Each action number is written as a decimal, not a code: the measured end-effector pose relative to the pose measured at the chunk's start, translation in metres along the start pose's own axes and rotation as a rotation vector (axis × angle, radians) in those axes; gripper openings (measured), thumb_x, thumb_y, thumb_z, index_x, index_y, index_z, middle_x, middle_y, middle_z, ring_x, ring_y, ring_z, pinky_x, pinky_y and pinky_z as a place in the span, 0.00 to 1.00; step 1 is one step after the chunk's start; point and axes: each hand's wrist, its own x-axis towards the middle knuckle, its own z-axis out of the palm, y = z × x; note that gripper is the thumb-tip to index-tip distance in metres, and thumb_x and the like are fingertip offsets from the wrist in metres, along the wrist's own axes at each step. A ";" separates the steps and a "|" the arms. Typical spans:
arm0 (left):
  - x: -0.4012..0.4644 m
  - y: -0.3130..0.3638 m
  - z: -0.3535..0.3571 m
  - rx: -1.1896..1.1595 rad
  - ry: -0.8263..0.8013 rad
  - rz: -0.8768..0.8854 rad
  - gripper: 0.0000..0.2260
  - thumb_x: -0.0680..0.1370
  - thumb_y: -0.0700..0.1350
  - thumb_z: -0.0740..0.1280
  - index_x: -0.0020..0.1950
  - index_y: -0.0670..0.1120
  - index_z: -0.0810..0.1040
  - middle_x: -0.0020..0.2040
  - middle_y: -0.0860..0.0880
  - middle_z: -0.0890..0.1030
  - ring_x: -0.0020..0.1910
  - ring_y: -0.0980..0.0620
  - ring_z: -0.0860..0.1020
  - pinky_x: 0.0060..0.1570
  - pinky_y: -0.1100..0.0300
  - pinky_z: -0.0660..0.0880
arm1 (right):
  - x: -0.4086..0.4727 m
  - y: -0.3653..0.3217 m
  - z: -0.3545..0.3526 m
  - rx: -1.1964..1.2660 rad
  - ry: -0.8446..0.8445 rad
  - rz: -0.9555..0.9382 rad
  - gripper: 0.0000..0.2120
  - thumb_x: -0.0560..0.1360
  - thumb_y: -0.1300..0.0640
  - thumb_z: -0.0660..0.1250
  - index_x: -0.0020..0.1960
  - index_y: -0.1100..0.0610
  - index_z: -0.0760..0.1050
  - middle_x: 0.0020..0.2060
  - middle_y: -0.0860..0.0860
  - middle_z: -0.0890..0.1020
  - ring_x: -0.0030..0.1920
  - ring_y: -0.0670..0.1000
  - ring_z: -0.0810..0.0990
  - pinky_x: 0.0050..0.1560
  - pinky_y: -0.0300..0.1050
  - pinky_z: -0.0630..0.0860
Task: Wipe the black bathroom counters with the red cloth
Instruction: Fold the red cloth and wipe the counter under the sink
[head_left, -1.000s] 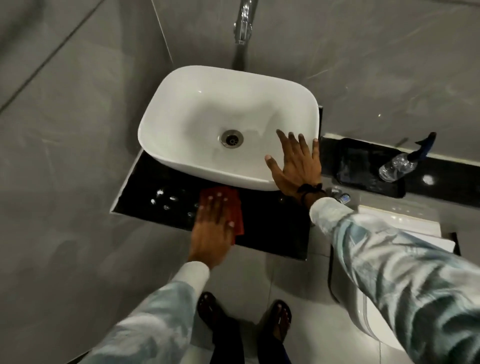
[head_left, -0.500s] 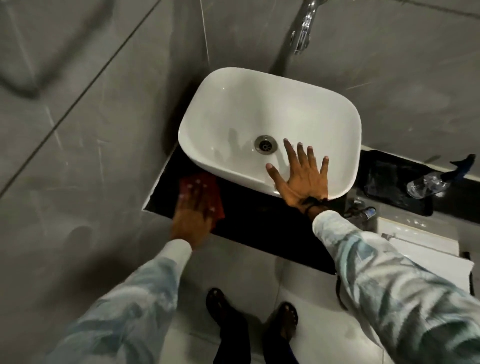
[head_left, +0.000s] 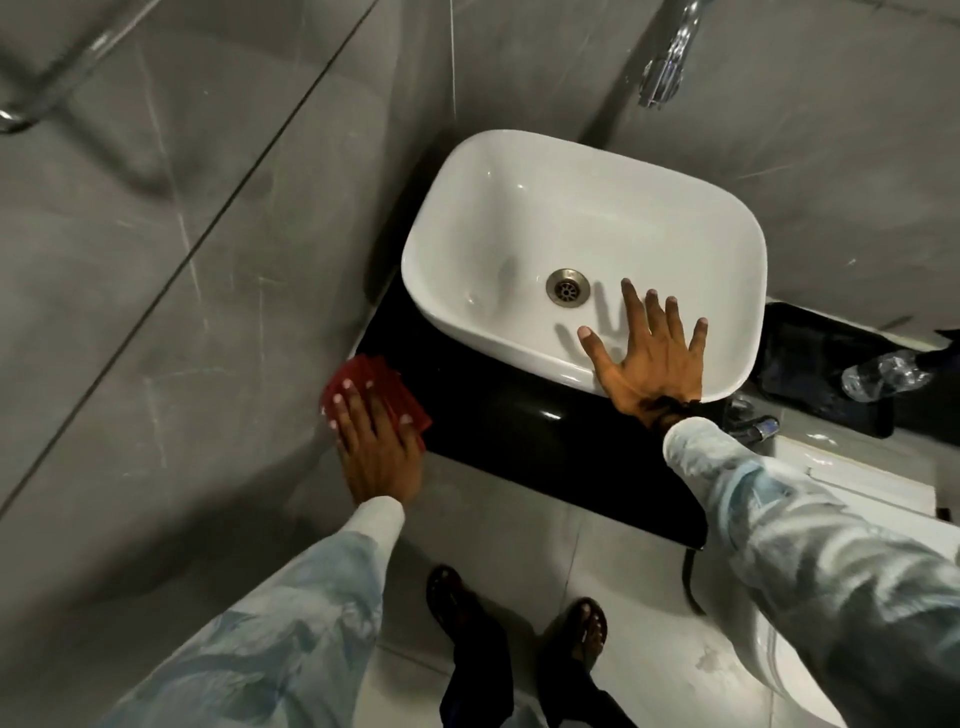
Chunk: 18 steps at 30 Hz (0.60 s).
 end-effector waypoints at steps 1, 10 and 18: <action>-0.008 0.009 0.003 -0.039 0.004 -0.030 0.29 0.84 0.50 0.55 0.82 0.39 0.57 0.83 0.37 0.54 0.83 0.35 0.52 0.80 0.38 0.52 | 0.000 -0.001 0.000 -0.004 -0.002 0.001 0.44 0.75 0.21 0.40 0.85 0.42 0.43 0.85 0.54 0.56 0.86 0.58 0.51 0.83 0.69 0.44; -0.048 0.035 0.030 0.106 -0.180 0.768 0.29 0.83 0.55 0.50 0.84 0.51 0.50 0.84 0.50 0.49 0.84 0.46 0.51 0.81 0.44 0.50 | 0.007 -0.014 0.005 0.020 -0.006 -0.020 0.42 0.77 0.25 0.41 0.85 0.43 0.45 0.85 0.54 0.57 0.86 0.58 0.52 0.83 0.68 0.43; -0.083 0.047 0.016 -0.192 -0.097 0.219 0.31 0.82 0.55 0.54 0.83 0.45 0.53 0.84 0.41 0.51 0.83 0.38 0.49 0.80 0.40 0.46 | -0.064 -0.037 0.008 0.277 0.480 -0.573 0.16 0.74 0.45 0.69 0.56 0.53 0.79 0.48 0.50 0.84 0.49 0.56 0.79 0.49 0.52 0.71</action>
